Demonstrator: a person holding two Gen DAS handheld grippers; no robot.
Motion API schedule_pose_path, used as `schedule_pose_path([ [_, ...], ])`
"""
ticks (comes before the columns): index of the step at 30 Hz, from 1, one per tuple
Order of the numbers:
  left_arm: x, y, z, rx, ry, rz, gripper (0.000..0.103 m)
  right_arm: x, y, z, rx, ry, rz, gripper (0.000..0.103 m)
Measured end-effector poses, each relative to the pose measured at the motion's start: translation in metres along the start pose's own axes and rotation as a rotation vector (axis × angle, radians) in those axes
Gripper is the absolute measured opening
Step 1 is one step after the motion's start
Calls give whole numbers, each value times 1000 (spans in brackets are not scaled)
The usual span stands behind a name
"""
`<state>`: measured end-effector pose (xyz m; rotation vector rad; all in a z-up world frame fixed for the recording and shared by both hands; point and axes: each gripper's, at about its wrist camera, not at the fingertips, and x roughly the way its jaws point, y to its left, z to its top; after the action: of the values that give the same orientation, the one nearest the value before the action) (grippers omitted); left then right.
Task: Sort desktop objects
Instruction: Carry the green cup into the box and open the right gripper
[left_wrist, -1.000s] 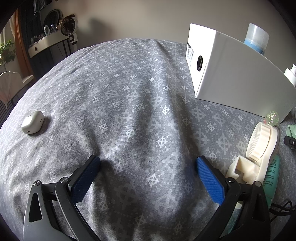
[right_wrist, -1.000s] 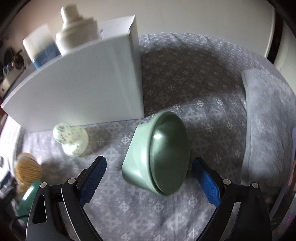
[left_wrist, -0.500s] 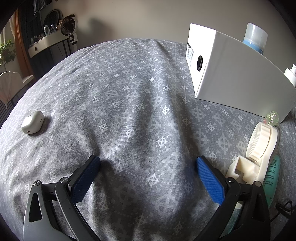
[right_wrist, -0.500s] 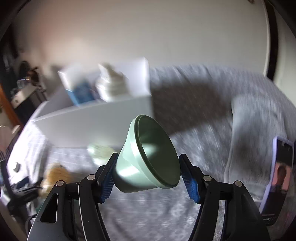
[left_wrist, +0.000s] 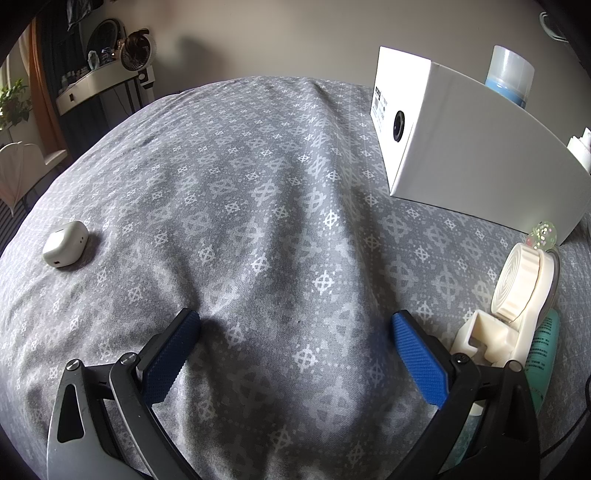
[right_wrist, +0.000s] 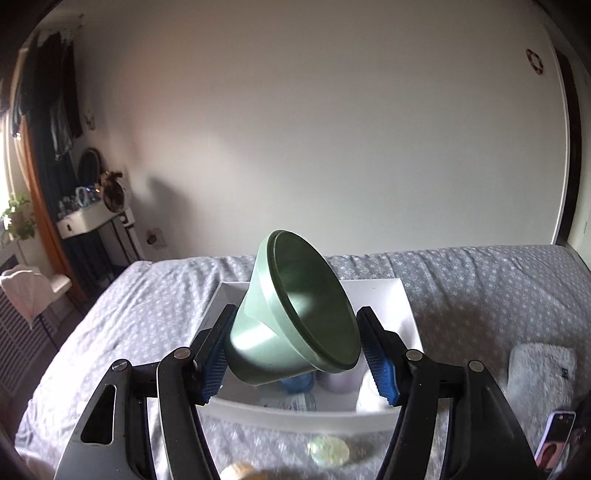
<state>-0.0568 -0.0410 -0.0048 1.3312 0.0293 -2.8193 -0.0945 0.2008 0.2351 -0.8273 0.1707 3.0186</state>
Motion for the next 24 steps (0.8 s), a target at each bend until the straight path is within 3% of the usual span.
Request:
schedule_pose_path([
  [7, 0, 0, 0, 0, 0, 0, 103, 69, 9, 3, -8, 101, -72, 63],
  [16, 0, 0, 0, 0, 0, 0, 103, 91, 5, -4, -69, 149, -113, 63],
  [21, 0, 0, 0, 0, 0, 0, 103, 84, 5, -6, -64, 175, -115, 78],
  [24, 0, 0, 0, 0, 0, 0, 103, 54, 6, -19, -53, 133, -92, 87],
])
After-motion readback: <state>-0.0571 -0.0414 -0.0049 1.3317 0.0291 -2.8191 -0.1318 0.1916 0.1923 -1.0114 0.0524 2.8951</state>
